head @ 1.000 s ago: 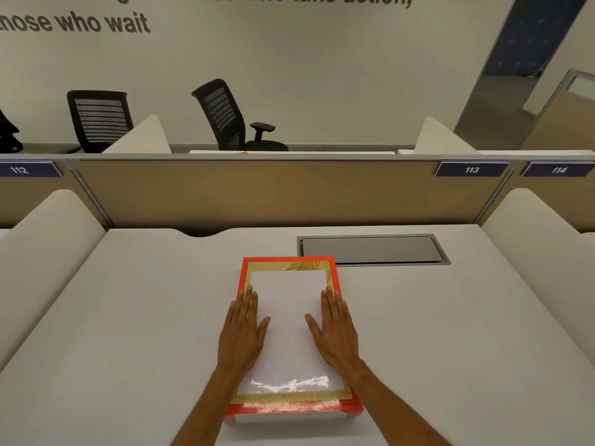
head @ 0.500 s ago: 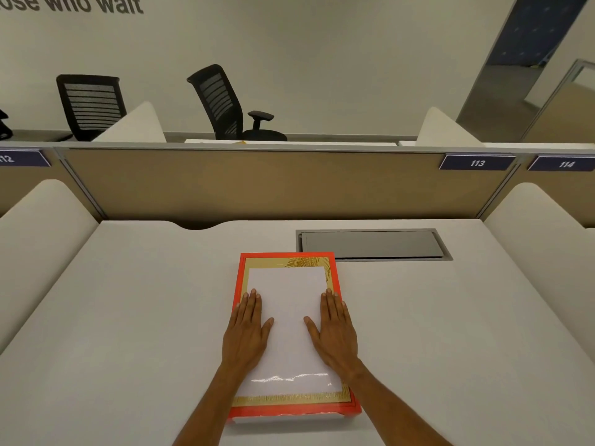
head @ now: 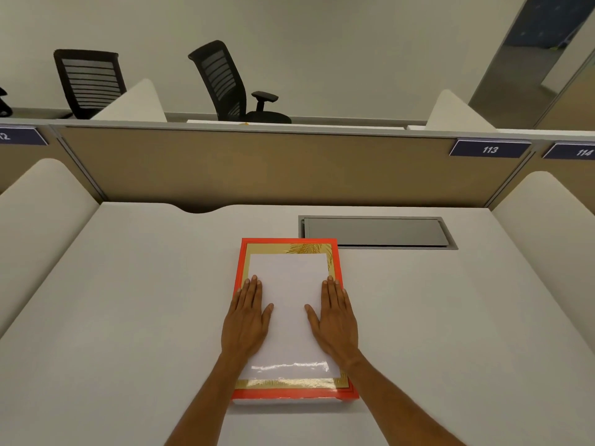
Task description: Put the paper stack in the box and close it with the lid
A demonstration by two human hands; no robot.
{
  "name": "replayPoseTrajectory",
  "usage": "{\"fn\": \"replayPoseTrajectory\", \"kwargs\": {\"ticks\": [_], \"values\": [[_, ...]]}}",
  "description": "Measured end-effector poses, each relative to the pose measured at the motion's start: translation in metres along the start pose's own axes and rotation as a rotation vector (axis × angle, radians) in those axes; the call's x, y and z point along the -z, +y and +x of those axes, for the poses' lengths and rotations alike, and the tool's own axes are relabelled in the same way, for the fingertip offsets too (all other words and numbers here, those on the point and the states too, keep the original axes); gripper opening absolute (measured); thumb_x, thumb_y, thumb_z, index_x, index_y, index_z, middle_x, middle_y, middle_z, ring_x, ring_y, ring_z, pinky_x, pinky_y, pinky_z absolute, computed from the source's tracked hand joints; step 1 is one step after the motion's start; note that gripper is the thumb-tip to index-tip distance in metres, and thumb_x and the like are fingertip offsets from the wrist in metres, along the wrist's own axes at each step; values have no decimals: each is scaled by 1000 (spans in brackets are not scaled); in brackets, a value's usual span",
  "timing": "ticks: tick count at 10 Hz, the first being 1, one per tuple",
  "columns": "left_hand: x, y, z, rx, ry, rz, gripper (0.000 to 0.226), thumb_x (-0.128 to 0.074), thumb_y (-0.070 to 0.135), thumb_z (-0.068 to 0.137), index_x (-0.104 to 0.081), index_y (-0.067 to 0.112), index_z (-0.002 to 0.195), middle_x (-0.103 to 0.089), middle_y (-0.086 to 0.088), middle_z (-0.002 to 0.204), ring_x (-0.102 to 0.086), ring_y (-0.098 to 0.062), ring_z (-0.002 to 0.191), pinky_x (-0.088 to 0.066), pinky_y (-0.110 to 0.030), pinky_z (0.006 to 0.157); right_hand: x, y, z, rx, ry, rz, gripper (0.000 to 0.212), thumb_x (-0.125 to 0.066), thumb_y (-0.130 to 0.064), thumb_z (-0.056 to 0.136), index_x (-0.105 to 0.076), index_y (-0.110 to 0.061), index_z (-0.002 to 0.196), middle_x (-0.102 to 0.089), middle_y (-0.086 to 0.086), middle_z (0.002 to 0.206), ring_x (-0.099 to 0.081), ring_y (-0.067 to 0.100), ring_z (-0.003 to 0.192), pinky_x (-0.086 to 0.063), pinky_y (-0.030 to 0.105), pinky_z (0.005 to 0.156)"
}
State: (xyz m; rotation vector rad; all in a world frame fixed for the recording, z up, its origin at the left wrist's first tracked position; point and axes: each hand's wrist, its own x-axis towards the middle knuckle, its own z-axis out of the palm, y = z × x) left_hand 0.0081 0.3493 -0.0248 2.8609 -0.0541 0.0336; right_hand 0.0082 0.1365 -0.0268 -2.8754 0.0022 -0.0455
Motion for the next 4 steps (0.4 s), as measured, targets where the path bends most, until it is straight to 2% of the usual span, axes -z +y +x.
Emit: {"fn": "replayPoseTrajectory", "kwargs": {"ticks": [2,4], "values": [[6,4,-2,4,6,-2,81,-1,59,89,-12,12,154,-14,-2,163,-10,-16,151,-10,-32,124,7,-1,-3,-2,-25,23,78,-20,-62,94,0,-16,153,-2,1,163,-1,18,151,-8,33,124],[11,8,-5,0,-4,-67,95,11,67,82,-14,9,153,-14,-6,163,-10,-19,151,-10,-34,124,14,0,-3,20,-68,86,77,-25,-59,96,-1,-14,153,-2,3,163,-1,18,151,-5,32,124]]}}
